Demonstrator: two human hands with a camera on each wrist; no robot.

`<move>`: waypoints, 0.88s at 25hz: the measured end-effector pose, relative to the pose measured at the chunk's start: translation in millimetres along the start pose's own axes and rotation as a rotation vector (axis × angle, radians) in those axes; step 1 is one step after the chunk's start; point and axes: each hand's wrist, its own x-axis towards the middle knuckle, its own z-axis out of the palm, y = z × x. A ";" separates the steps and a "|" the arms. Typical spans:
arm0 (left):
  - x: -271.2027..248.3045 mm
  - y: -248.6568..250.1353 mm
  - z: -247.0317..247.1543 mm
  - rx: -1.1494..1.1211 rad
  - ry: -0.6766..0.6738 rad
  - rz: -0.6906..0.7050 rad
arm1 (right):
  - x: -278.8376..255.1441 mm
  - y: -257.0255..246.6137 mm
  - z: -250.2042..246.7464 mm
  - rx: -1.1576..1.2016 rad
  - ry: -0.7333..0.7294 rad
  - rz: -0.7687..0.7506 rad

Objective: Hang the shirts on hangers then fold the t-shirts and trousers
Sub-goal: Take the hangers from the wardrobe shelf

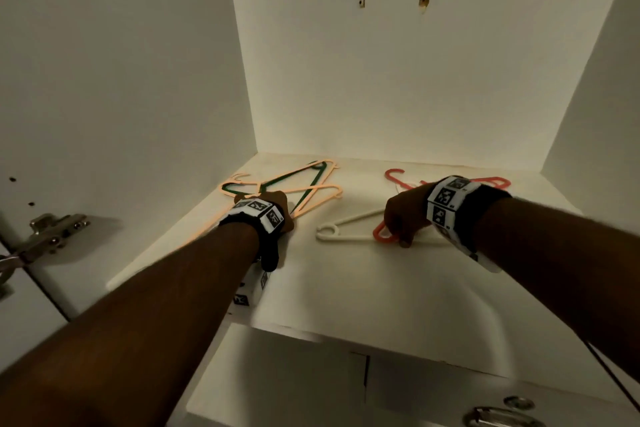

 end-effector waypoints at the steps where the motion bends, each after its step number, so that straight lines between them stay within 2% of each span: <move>1: -2.6 1.2 -2.0 -0.003 -0.001 0.000 | -2.3 -1.7 -1.8 -0.014 -0.001 -0.005; 4: -10.8 0.5 -6.3 0.026 -0.036 0.007 | -18.2 -8.7 -4.9 -0.071 0.138 -0.018; 7: -37.9 -10.1 -8.3 -0.008 0.010 -0.019 | -40.2 -26.9 -2.1 0.063 0.282 -0.029; 10: -83.0 -28.2 -15.6 -0.210 0.200 -0.039 | -62.6 -62.2 2.1 0.228 0.482 -0.082; 13: -145.8 -56.3 -27.3 -0.458 0.403 -0.135 | -90.5 -112.3 4.3 0.447 0.748 -0.128; 15: -189.1 -70.2 -29.7 -0.627 0.507 -0.166 | -112.7 -148.2 1.9 0.572 0.862 -0.188; 19: -291.7 -106.1 6.0 -0.970 0.660 -0.165 | -160.9 -253.4 5.4 0.787 0.962 -0.420; 21: -347.1 -114.2 30.9 -1.168 0.711 -0.210 | -181.5 -305.5 20.8 1.003 0.899 -0.576; 22: -374.9 -114.9 42.3 -1.221 0.710 -0.233 | -190.7 -328.1 33.3 1.135 0.818 -0.657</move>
